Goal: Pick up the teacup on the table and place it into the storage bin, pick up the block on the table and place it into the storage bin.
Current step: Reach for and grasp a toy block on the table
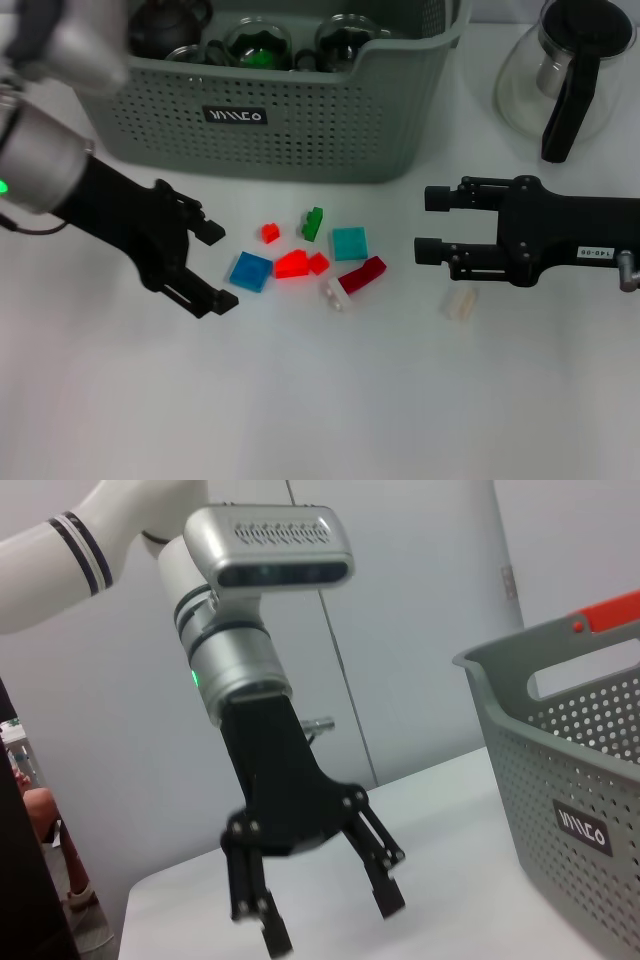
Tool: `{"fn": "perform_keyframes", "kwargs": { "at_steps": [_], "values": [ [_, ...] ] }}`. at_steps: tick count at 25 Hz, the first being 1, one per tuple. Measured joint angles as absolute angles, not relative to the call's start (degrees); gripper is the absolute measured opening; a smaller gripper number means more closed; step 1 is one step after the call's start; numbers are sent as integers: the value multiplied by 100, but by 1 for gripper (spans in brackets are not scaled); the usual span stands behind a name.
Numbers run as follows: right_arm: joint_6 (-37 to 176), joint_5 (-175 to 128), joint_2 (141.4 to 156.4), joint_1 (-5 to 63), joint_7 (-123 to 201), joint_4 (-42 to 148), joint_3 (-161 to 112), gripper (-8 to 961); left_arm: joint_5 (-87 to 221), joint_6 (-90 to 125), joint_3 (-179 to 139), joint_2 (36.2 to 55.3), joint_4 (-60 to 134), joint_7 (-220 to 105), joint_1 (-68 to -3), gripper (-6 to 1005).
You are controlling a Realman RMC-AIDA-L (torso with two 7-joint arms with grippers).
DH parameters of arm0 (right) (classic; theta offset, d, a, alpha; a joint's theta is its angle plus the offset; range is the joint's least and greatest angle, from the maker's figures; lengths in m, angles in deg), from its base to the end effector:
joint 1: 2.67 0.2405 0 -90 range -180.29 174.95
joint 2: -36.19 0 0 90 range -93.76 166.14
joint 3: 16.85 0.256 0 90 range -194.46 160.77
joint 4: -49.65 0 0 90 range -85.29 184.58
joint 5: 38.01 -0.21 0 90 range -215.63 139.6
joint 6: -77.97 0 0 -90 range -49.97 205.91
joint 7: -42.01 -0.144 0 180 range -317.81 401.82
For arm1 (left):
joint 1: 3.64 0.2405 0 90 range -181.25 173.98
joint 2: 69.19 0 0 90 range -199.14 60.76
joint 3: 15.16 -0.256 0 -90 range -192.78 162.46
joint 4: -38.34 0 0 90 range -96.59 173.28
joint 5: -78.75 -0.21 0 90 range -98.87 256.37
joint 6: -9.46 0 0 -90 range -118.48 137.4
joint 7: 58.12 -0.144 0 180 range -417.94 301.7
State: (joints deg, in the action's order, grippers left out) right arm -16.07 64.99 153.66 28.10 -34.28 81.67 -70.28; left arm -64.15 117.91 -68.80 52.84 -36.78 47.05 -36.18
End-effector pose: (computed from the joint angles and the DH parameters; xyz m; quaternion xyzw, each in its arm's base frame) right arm 0.2365 0.3113 -0.0219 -0.9435 0.1732 0.2812 0.0285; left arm -0.2104 0.3173 0.0360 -0.9820 -0.1704 0.0768 0.0270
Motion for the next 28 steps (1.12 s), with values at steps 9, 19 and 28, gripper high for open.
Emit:
{"fn": "perform_keyframes", "kwargs": {
  "at_steps": [9,19,28],
  "values": [
    [-1607,6508,15371,2775,-3428,8163,-7029,742,-7265,10660,-8711,5513,-3803,5465,-3766,900],
    [-1597,6496,15385,2756,-3414,8163,-7028,742,-7846,9900,-10033,5526,-3641,6015,-3808,901],
    [-1572,6499,15395,2780,-3408,8164,-7028,741,-8153,9512,-10504,5527,-3076,6367,-4156,900]
  ]
}}
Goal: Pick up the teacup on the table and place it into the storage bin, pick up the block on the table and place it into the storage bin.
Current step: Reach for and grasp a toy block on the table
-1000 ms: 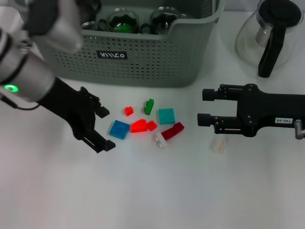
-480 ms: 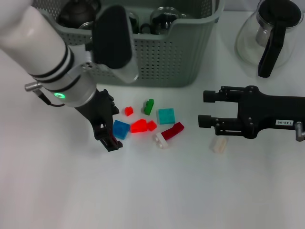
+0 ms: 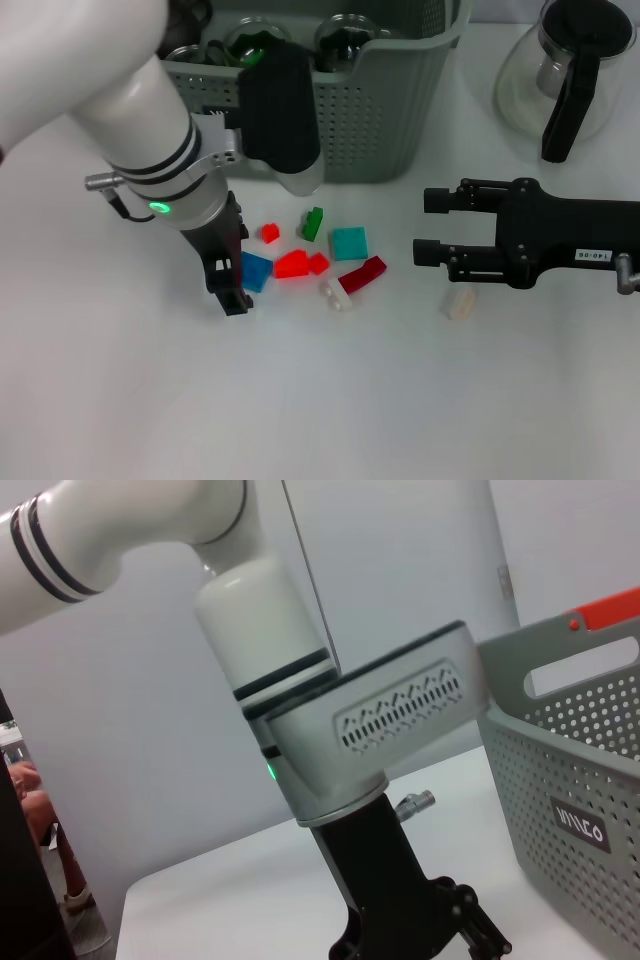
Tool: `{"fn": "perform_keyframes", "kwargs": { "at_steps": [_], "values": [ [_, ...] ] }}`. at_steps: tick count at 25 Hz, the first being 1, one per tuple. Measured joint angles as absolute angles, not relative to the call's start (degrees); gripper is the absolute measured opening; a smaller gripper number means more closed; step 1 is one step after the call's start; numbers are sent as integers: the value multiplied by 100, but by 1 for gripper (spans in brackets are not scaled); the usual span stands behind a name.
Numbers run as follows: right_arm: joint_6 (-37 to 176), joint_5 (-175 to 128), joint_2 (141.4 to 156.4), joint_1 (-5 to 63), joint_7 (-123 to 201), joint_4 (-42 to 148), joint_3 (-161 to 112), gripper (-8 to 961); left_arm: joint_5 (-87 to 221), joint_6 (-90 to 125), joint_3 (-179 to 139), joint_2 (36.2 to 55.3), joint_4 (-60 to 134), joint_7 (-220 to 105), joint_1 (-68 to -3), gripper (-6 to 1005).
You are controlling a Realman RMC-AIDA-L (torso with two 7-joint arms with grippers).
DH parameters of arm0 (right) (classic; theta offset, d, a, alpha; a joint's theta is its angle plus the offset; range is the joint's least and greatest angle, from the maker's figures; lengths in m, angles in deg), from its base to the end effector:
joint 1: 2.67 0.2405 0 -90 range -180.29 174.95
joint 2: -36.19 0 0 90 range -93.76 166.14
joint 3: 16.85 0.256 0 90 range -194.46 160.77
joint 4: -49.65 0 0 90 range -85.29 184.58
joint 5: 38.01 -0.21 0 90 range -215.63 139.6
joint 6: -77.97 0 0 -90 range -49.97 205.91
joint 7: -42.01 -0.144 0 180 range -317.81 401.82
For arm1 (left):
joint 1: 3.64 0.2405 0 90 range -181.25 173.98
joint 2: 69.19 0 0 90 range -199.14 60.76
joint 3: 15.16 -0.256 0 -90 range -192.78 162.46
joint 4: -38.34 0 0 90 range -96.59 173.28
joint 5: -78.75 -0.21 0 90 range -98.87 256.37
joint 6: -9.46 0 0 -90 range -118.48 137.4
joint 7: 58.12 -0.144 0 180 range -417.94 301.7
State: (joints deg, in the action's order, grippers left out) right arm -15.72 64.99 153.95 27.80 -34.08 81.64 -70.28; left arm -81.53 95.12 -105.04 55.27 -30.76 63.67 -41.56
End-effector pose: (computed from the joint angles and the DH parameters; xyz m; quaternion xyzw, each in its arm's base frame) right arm 0.2374 0.3100 -0.0239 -0.9428 0.1755 0.2817 0.0307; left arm -0.1812 0.3417 -0.0601 -0.9446 -0.0496 0.3127 0.0868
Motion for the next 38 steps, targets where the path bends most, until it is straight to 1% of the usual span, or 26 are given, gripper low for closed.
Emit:
{"fn": "perform_keyframes", "kwargs": {
  "at_steps": [6,19,32,35,38],
  "values": [
    [-1568,6496,15395,2766,-3399,8163,-7028,741,-8172,9545,-10548,5520,-2734,6465,-4397,900],
    [-1563,6490,15388,2771,-3384,8164,-7028,742,-8137,10044,-10532,5527,-2779,6542,-4407,901],
    [-1554,6509,15387,2747,-3375,8162,-7028,742,-8040,9644,-10550,5535,-2797,6885,-4356,900],
    [-1554,6508,15387,2747,-3375,8160,-7028,742,-8053,9636,-10560,5535,-2770,6901,-4357,862],
    [-1554,6510,15387,2747,-3376,8158,-7028,743,-8057,9557,-10528,5533,-2711,6922,-4356,747]
  ]
}}
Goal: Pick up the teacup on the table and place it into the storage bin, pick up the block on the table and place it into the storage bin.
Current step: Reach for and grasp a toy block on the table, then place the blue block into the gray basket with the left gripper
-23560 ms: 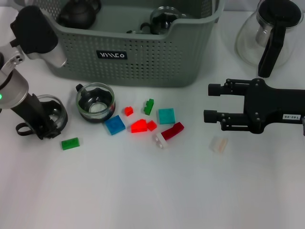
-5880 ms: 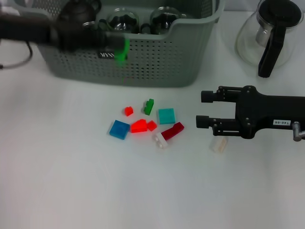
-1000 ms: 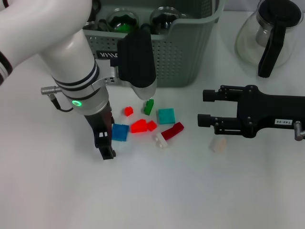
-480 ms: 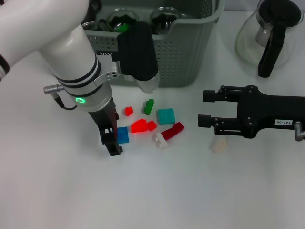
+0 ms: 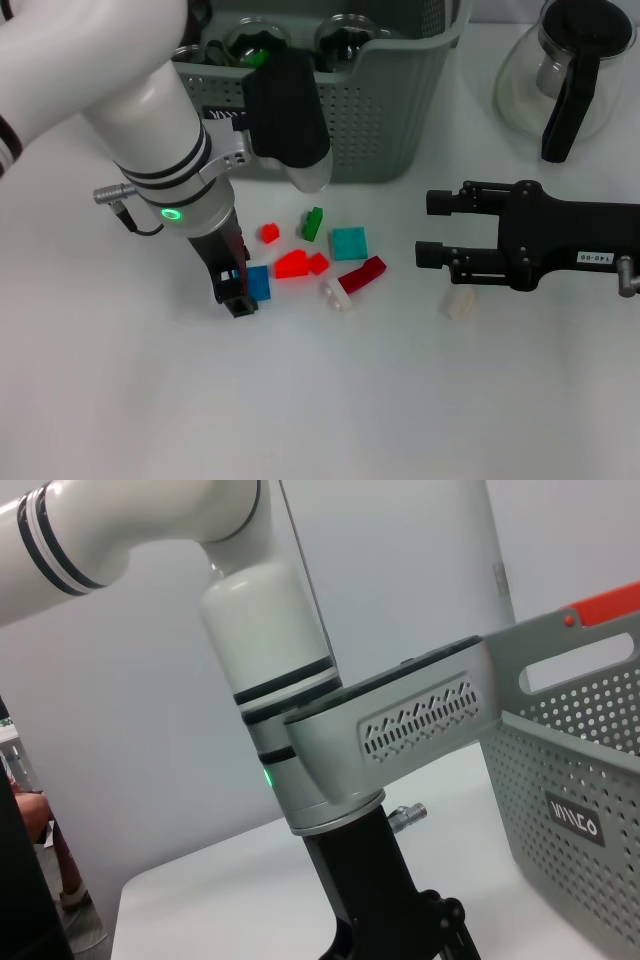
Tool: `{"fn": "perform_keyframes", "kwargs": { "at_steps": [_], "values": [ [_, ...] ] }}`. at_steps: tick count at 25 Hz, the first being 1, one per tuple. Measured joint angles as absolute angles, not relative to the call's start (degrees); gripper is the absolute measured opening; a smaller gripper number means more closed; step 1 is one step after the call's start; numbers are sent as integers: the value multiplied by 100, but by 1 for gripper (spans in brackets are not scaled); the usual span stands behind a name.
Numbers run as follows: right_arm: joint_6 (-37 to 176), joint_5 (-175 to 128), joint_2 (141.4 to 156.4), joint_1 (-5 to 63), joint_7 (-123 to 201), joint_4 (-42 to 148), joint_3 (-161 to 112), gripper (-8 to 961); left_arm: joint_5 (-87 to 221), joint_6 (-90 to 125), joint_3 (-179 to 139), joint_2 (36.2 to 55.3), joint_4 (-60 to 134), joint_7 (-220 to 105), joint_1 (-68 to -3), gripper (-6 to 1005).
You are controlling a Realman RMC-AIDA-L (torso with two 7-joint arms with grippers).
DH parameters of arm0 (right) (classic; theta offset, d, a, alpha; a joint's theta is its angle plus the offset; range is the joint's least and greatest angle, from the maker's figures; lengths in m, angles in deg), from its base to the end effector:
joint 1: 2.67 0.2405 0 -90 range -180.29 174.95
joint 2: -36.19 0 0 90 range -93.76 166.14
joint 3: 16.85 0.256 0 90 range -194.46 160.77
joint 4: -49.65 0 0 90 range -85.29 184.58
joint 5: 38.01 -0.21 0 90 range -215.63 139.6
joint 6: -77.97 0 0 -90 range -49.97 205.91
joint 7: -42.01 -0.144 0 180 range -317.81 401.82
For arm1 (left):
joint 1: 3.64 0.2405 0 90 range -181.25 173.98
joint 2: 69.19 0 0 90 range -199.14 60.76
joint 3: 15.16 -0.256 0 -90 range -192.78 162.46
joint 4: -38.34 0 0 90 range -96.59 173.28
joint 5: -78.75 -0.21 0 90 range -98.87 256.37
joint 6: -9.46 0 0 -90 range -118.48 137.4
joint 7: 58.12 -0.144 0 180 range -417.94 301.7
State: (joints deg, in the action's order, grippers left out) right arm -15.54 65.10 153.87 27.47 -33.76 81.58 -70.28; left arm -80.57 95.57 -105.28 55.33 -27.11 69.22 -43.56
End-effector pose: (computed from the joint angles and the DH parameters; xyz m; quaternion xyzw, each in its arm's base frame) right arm 0.2401 0.3089 -0.0238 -0.9432 0.1764 0.2797 0.0335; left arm -0.1822 0.3401 -0.0677 -0.9400 -0.0992 0.3168 0.0788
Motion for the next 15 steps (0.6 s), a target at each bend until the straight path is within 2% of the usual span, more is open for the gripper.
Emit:
{"fn": "perform_keyframes", "kwargs": {
  "at_steps": [8,15],
  "values": [
    [-1576,6500,15379,2748,-3381,8155,-7028,743,-8065,9485,-10443,5517,-2575,6941,-4420,435],
    [-1581,6491,15374,2766,-3392,8155,-7028,741,-8027,9551,-10432,5523,-2605,6929,-4421,414]
  ]
}}
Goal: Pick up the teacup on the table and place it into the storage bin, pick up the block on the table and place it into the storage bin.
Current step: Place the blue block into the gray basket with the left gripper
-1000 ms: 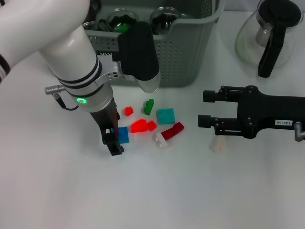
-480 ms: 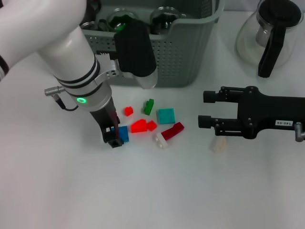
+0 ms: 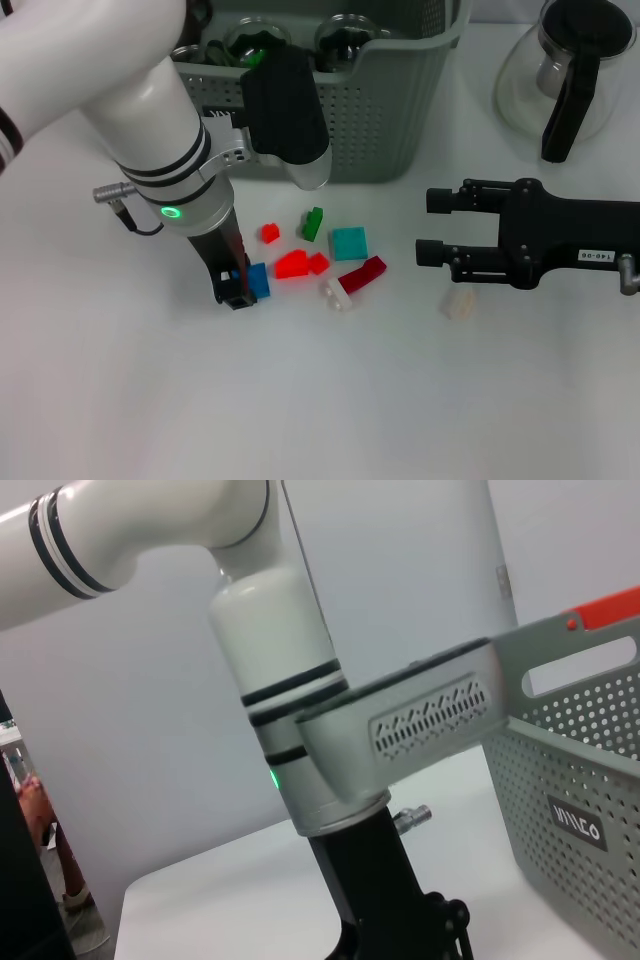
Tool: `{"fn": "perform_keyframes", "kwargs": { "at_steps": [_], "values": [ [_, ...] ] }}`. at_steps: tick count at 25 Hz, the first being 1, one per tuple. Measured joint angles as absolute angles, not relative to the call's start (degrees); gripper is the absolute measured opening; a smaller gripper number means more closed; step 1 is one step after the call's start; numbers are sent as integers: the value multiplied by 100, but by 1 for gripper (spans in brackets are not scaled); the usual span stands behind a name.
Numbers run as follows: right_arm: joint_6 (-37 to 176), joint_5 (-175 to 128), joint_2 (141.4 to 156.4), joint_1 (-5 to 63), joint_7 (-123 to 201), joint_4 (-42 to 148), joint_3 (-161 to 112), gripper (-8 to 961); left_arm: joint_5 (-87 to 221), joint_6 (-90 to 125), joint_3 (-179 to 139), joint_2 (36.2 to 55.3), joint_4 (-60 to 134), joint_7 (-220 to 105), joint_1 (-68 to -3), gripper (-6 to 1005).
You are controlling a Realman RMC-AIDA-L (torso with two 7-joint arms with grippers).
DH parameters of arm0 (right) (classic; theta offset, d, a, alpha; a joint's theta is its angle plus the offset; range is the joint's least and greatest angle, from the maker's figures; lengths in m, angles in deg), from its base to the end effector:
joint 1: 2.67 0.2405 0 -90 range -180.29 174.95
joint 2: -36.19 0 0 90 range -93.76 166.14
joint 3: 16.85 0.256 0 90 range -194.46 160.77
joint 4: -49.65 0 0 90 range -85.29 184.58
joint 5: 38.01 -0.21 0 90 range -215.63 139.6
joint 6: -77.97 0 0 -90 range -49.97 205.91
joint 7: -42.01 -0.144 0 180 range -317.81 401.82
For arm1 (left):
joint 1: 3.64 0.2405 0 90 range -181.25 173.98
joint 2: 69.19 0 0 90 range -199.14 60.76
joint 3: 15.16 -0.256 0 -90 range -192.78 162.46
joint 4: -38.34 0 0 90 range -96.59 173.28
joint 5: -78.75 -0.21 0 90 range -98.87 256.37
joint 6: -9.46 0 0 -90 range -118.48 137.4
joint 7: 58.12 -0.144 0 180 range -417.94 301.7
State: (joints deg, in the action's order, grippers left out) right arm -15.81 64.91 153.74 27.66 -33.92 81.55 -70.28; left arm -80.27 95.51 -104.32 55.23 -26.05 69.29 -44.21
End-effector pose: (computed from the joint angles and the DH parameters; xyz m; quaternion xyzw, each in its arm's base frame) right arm 0.2389 0.3097 -0.0227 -0.9429 0.1755 0.2814 0.0318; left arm -0.1828 0.3423 -0.0670 -0.9401 -0.1070 0.3143 0.0777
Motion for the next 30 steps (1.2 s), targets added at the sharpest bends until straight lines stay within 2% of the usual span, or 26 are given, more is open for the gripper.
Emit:
{"fn": "perform_keyframes", "kwargs": {
  "at_steps": [7,10,12,17,18,19,21,27,30],
  "values": [
    [-1595,6490,15362,2759,-3401,8155,-7022,741,-7523,10583,-9068,5499,-3193,6231,-4403,401],
    [-1600,6488,15362,2758,-3394,8154,-7021,742,-7019,11337,-7497,5403,-3058,5457,-4519,401],
    [-1598,6489,15361,2757,-3391,8155,-7019,742,-6553,11881,-6397,5181,-2593,4898,-4613,401],
    [-1596,6490,15361,2756,-3388,8155,-7019,742,-4782,12574,-5006,4398,-1010,4155,-4473,402],
    [-1595,6490,15361,2758,-3387,8155,-7019,742,-4782,12574,-5006,4398,-1010,4155,-4473,402],
    [-1593,6491,15361,2757,-3387,8155,-7019,742,-3536,12628,-4706,4120,-336,4050,-4258,402],
    [-1588,6491,15361,2758,-3386,8155,-7019,742,-2703,12625,-4473,4083,-107,4163,-4129,402],
    [-1615,6491,15385,2757,-3378,8155,-7020,742,-869,12238,-3714,4287,-254,5121,-4093,402],
    [-1616,6491,15400,2750,-3376,8155,-7020,743,-978,11506,-4044,4142,-537,5612,-4335,402]
  ]
}}
